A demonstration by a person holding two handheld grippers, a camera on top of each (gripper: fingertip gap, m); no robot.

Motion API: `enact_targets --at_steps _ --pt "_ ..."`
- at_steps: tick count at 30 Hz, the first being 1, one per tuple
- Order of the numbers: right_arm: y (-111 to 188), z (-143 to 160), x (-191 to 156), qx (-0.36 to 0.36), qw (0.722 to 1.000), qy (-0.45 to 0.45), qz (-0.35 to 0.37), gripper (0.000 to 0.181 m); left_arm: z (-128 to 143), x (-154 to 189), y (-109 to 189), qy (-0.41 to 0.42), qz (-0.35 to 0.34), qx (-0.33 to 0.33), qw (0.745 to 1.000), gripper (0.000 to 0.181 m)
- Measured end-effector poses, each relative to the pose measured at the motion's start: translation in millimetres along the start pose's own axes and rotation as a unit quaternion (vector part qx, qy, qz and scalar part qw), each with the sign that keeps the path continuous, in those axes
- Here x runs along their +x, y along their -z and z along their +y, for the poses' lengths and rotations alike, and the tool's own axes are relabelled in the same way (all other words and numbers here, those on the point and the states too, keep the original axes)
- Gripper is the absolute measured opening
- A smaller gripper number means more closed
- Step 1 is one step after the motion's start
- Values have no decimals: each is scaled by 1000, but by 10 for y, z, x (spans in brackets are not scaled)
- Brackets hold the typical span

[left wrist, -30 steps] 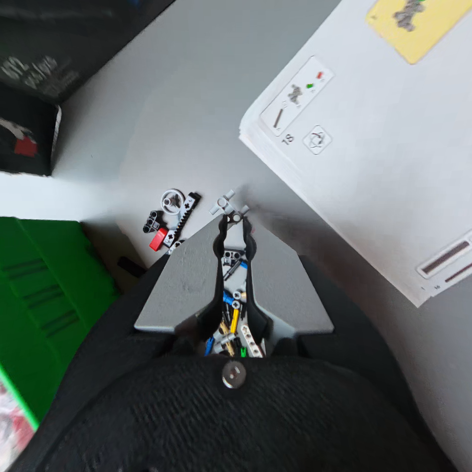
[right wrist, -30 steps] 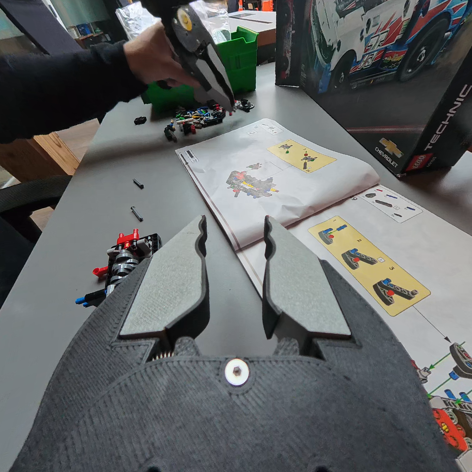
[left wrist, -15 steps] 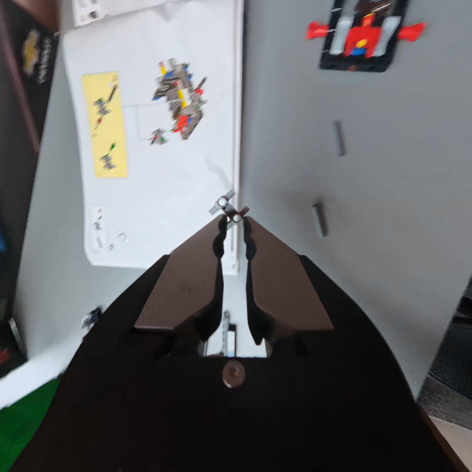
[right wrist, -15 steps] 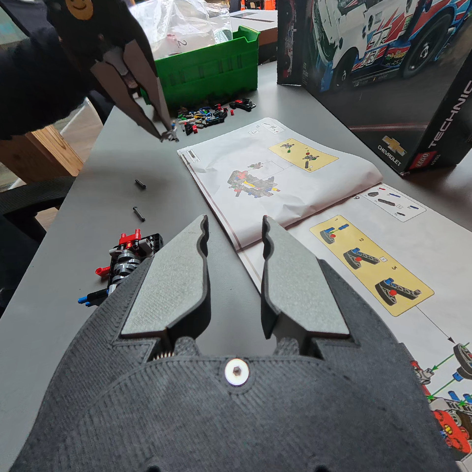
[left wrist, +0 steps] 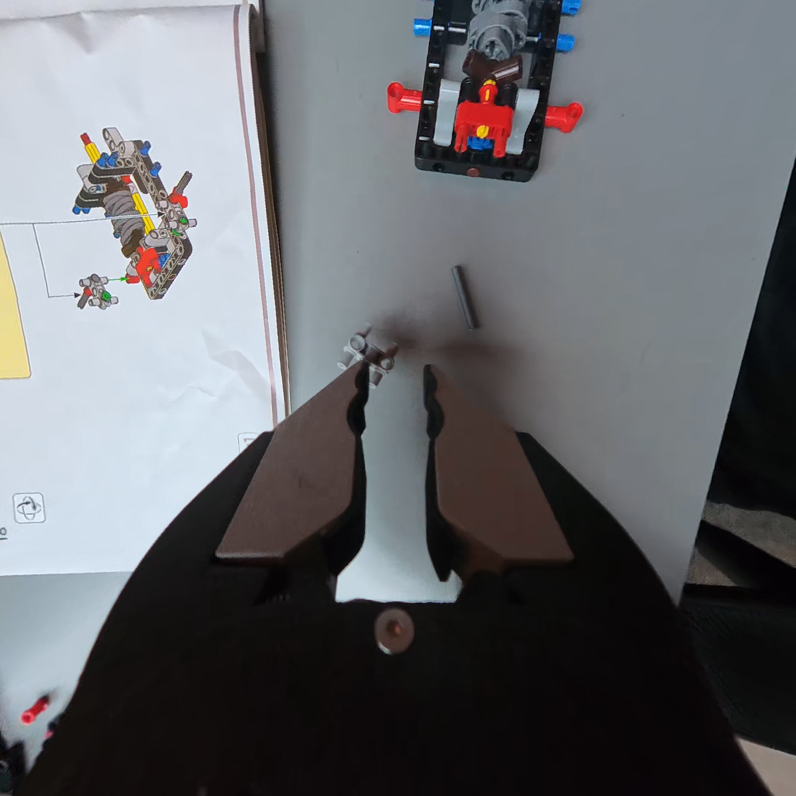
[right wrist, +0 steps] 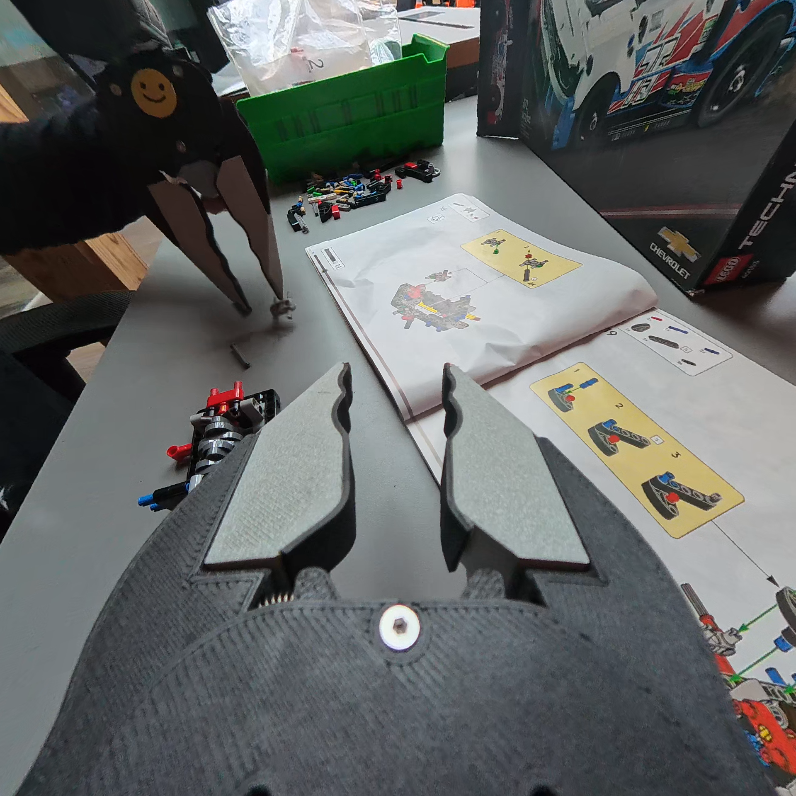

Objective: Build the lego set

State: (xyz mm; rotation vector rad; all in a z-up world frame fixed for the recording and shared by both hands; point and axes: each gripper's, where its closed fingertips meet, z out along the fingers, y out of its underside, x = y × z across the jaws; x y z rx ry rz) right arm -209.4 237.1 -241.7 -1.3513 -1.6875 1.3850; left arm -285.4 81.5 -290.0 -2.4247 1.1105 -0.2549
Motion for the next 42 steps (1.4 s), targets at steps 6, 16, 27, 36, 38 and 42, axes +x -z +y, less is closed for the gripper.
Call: enact_targets --at_steps 6,16,27,36,38,42 --pt "4 -4 4 2 1000 -2 1 38 -105 187 133 73 -19 75 994 30" --pt "28 -27 35 12 1000 -10 7 38 1119 -90 835 303 -215 46 927 17" --pt "12 -3 -1 4 1000 6 12 36 2340 -995 1324 570 -359 59 737 27" --pt "-25 14 -78 -4 1000 6 -12 36 2608 -1085 1342 550 -425 -45 717 18" --pt "-32 17 -95 -5 1000 8 -15 36 2627 -1080 1315 558 -414 -44 718 19" --pt "-30 14 -104 -4 1000 10 -17 36 2580 -1057 1284 553 -397 -37 731 18"
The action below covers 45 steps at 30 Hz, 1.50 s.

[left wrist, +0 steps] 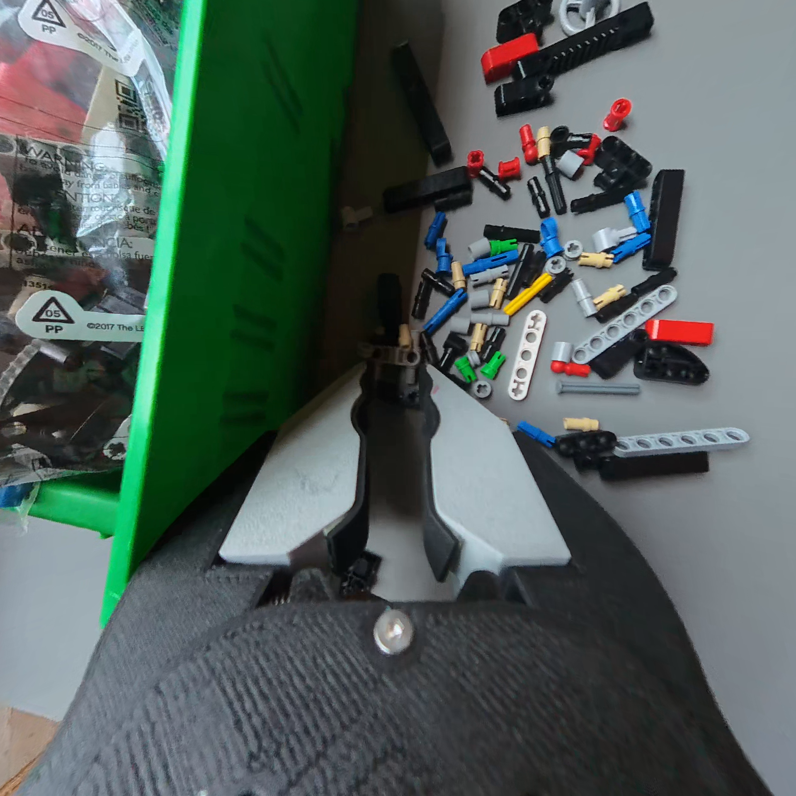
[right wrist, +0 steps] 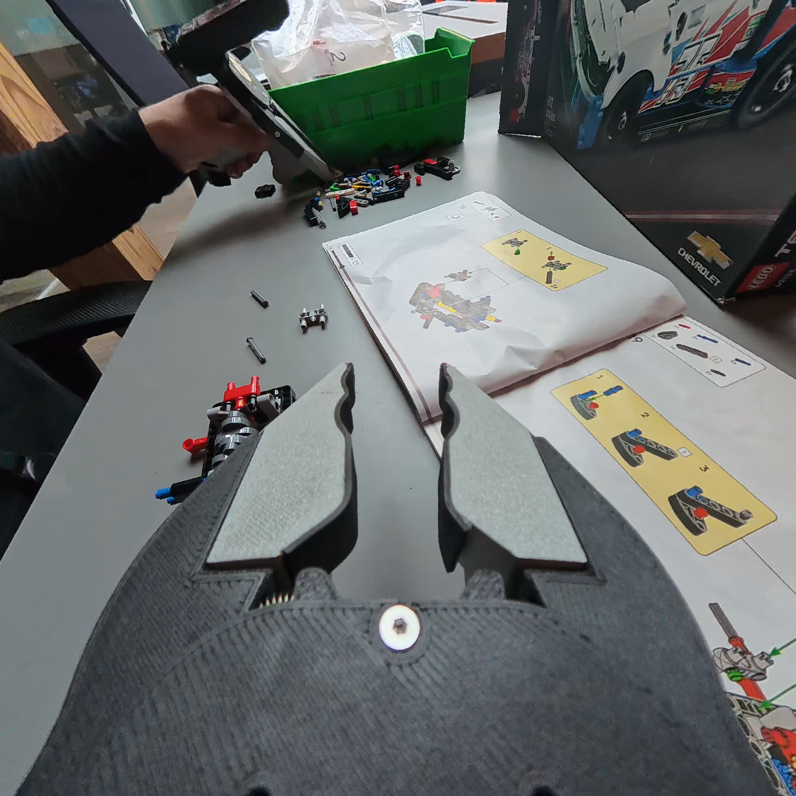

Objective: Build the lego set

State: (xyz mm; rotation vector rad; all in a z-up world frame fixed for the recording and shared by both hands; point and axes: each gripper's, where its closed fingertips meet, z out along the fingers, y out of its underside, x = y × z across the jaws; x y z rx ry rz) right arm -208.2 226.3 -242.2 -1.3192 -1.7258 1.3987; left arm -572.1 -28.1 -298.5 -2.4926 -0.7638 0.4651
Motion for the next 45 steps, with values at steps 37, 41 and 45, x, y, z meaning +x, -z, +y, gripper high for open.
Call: enact_targets --at_steps 37,41,45 --pt "6 2 -24 0 1000 -9 -8 33 58 223 236 -35 80 -3 996 22" --pt "13 -4 -18 3 1000 -11 -8 33 -76 221 407 -72 51 33 996 22" --pt "13 -6 -16 4 1000 -12 -8 33 -185 306 579 -106 38 63 992 22"
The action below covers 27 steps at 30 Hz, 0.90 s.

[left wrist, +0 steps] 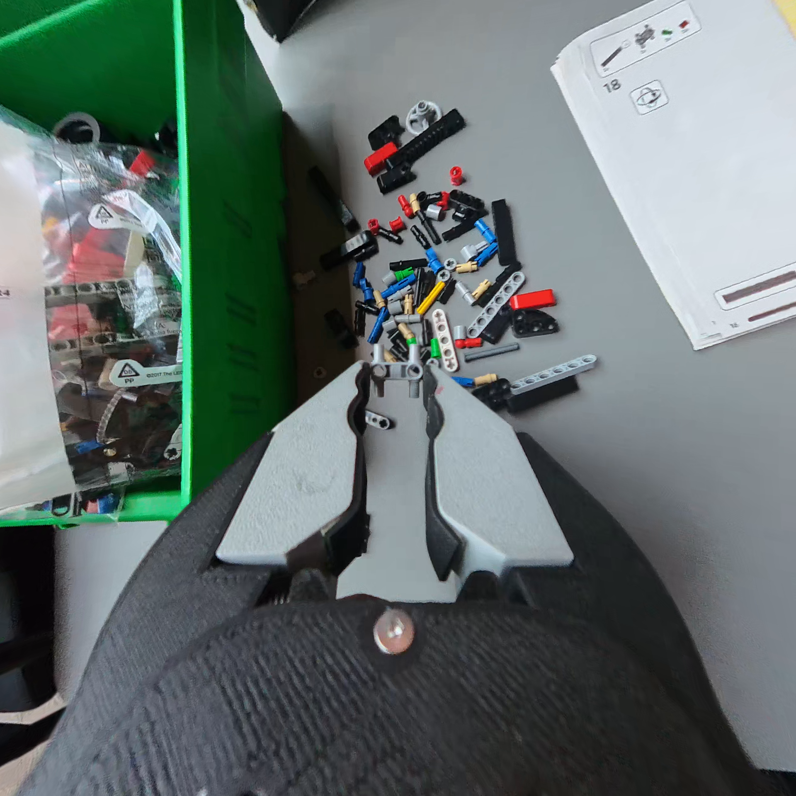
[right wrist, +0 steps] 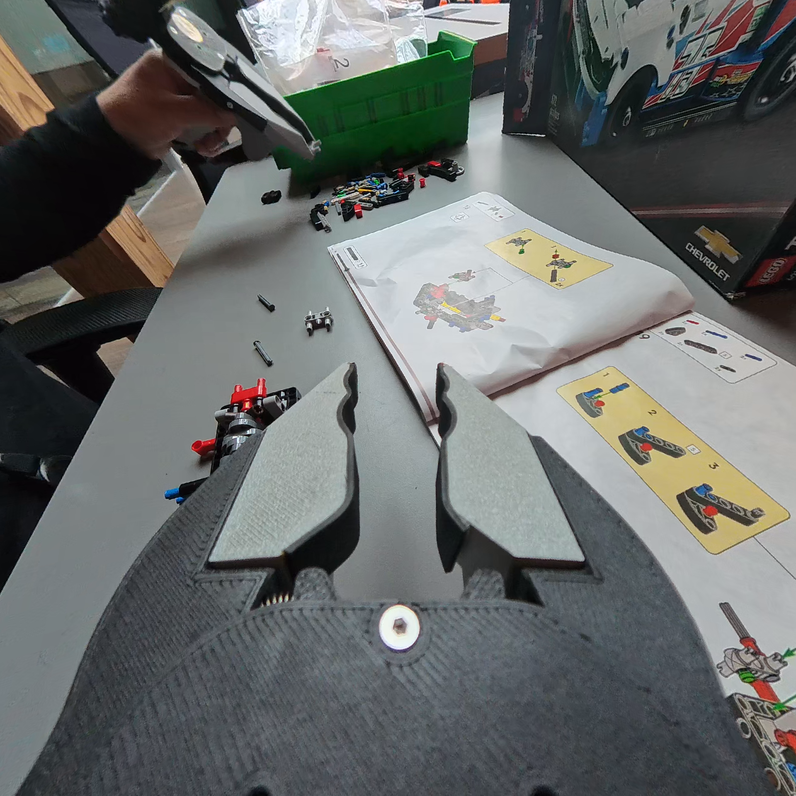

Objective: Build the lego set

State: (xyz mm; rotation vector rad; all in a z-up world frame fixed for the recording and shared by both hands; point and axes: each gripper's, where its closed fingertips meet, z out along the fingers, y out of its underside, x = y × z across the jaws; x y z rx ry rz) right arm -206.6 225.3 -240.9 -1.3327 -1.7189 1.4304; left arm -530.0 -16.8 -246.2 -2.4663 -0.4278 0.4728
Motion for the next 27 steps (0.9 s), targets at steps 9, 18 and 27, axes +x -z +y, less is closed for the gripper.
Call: enact_targets --at_steps 9,18,27 --pt "-3 2 0 -1 1000 2 1 33 -173 1423 341 -130 224 63 964 22" --pt "-4 5 -4 -2 1000 9 6 32 -16 2236 317 -198 282 38 938 22" --pt "-6 8 -1 -3 1000 8 6 32 -112 2203 397 -120 281 88 948 22"
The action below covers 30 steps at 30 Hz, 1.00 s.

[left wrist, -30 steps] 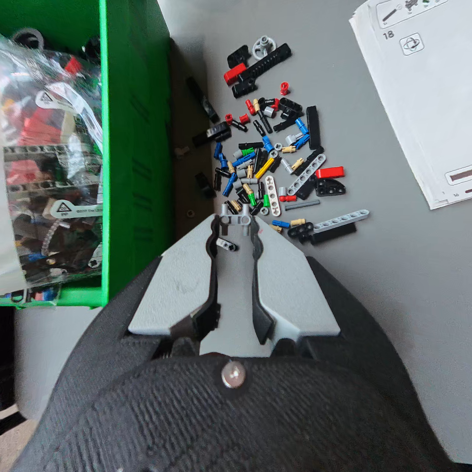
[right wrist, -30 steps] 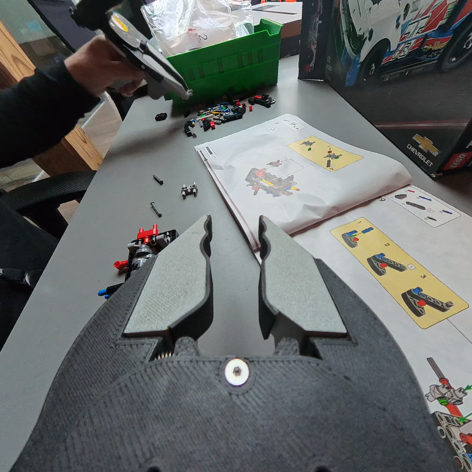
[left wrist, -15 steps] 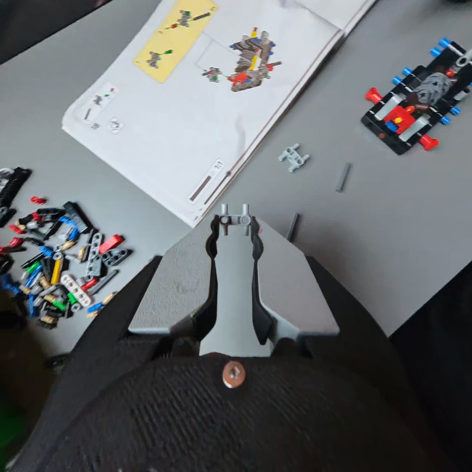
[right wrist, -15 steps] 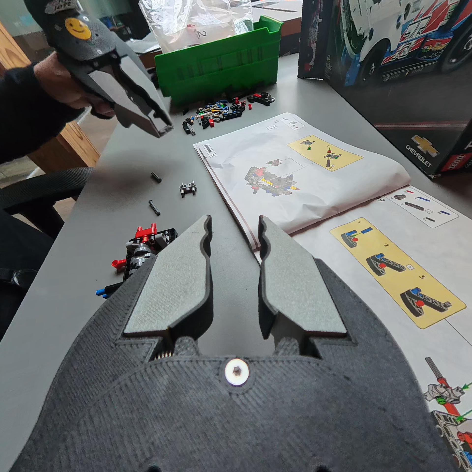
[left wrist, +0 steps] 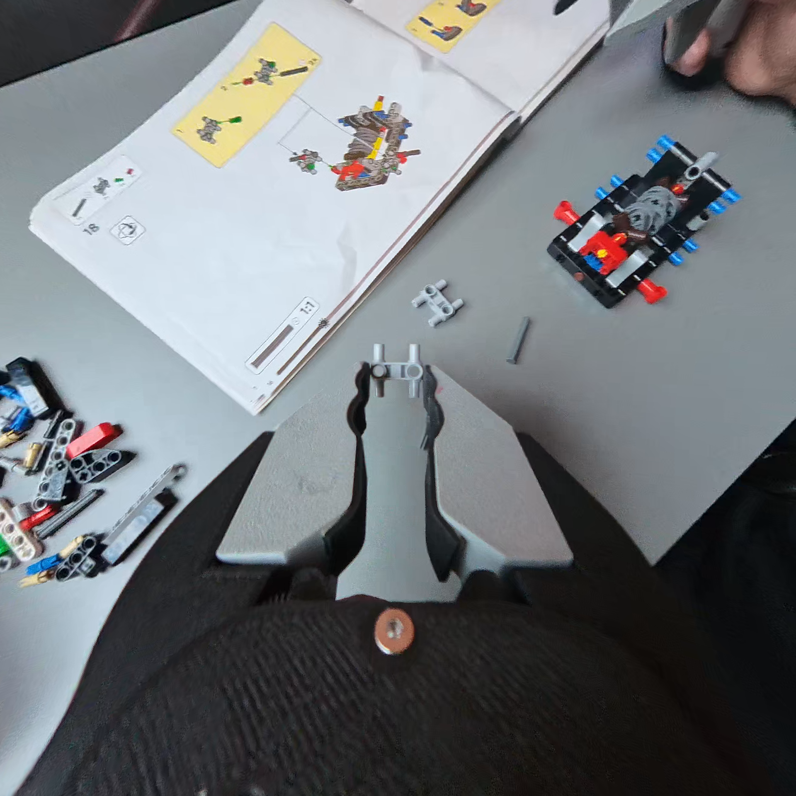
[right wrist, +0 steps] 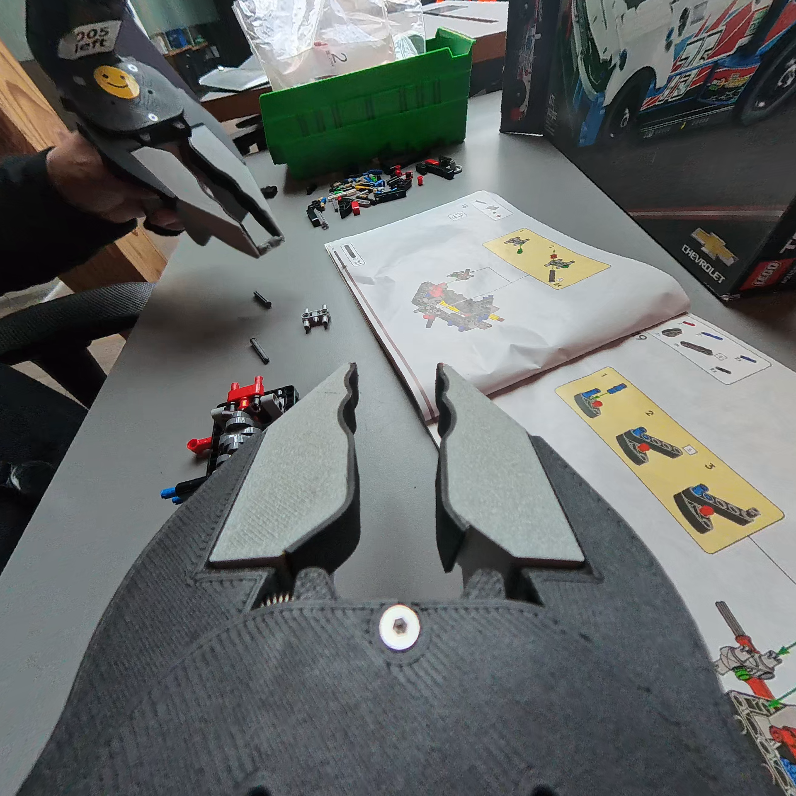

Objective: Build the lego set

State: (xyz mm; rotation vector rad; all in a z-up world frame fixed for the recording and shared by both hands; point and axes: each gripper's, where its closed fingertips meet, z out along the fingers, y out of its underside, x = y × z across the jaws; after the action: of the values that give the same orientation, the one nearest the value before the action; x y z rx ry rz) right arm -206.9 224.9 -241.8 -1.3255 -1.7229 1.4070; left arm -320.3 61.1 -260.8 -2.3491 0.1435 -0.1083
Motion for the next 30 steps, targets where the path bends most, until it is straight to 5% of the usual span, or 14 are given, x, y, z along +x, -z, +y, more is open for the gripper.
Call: enact_targets --at_steps 4,10,14,25,30 --pt "-6 7 3 -3 1000 -3 -1 32 -22 67 91 9 51 -4 999 21" --pt "-1 3 11 -1 1000 0 4 32 174 78 -172 -38 45 -69 996 21" --pt "8 -5 14 3 1000 -3 4 32 332 78 -250 -49 51 -109 992 41" --pt "-1 7 10 -2 1000 -1 4 32 -89 -477 170 -38 -17 -25 999 42" --pt "8 -3 17 2 1000 -3 6 32 -6 -243 50 -26 45 -39 998 43"
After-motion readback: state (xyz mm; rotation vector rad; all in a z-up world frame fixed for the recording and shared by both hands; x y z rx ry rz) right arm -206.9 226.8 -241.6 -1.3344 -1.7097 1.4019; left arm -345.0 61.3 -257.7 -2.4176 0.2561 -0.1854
